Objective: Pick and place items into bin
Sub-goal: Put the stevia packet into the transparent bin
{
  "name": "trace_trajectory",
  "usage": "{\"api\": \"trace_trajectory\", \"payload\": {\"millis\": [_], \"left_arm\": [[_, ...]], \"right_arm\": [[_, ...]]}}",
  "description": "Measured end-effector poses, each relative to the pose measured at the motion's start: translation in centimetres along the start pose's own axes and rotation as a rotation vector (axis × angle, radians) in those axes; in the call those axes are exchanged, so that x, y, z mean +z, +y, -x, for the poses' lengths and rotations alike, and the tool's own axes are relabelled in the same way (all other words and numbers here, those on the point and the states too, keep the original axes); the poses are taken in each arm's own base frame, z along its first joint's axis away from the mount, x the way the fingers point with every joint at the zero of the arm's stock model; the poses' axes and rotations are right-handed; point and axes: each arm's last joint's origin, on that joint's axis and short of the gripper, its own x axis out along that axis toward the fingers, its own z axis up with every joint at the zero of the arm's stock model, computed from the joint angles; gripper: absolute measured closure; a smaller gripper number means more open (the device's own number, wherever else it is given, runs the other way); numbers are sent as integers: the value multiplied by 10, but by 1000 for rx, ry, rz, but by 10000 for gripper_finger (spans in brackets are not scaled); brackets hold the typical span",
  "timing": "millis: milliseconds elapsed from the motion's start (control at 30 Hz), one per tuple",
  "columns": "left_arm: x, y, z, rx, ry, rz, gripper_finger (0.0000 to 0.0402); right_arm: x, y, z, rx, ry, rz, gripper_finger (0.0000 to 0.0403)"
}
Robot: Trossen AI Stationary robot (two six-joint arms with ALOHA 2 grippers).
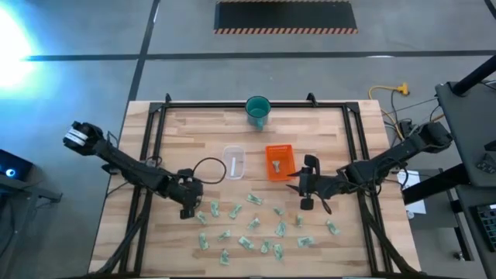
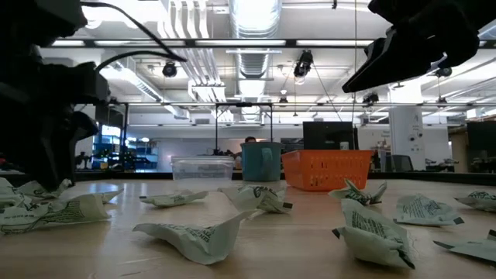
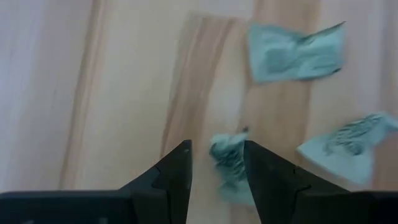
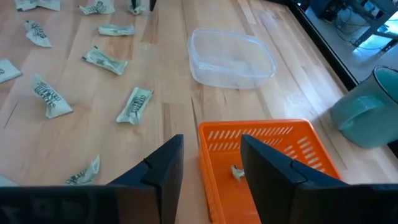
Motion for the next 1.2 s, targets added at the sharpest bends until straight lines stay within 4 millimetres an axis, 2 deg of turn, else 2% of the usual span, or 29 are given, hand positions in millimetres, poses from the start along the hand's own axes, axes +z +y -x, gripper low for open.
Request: {"api": "trace_trajectory", "payload": {"millis": [367,467,633,800,1000,1200], "left_arm": [[0,-1,-4,-3,5,10,280],[0,-1,-4,-4,5,-7,310],[0,-1,-4,-4,5,-45,389],[1,-1,-3,25,-13,-90,395],[22,-6,8,145,-149,-225,401],[50,-9,21,396,-379,-338,401]], "right_arm": [[0,0,0,0,1,1,252],[0,0,0,0,1,2,254],[0,0,0,0,1,5,264],[0,0,0,0,1,5,274],[-1,0,0,0,2,6,283],[-1,0,0,0,2,6,289]]}}
